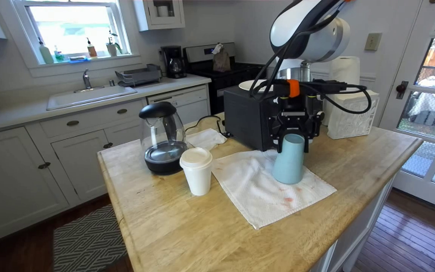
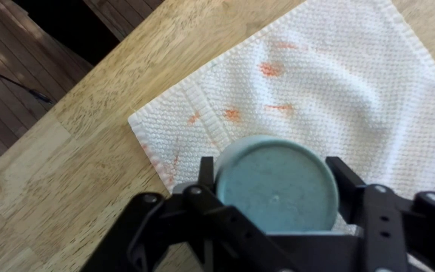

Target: Turn the blue cup upright.

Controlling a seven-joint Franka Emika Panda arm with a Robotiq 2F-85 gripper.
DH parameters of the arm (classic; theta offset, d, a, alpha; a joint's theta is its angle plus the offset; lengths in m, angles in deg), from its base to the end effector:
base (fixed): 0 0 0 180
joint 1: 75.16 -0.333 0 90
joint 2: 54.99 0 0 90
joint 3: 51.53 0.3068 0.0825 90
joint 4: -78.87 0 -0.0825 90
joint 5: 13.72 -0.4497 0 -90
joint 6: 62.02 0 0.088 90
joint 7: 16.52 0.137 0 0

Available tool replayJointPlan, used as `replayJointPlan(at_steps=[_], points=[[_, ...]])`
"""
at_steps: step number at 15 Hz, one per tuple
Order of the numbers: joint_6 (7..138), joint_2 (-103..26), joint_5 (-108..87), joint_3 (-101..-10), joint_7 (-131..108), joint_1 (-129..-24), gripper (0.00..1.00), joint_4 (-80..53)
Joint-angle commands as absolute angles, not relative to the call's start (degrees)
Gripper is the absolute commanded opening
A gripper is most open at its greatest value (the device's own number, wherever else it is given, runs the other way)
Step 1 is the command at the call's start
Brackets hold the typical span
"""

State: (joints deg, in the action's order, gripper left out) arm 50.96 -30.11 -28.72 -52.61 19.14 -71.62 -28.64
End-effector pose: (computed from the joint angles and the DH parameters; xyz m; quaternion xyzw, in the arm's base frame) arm 0.6311 -0.0273 0.1781 -0.8938 0.4026 0.1891 0.0573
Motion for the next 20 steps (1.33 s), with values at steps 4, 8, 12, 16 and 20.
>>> replayJointPlan(at_steps=[4,8,12,16,20], points=[[50.0,-29.4,-30.4,-54.3,21.6,-73.3,0.47,-26.9],[56.8,-33.4,-28.6,-55.0,26.0,-75.9,0.47,-31.5],[64.3,-36.8,-24.5,-56.3,33.2,-79.1,0.47,-36.1],[70.1,-39.4,-16.1,-57.7,43.2,-81.7,0.47,-40.8],[76.7,-40.9,-7.6,-58.4,52.3,-83.3,0.47,-45.2]])
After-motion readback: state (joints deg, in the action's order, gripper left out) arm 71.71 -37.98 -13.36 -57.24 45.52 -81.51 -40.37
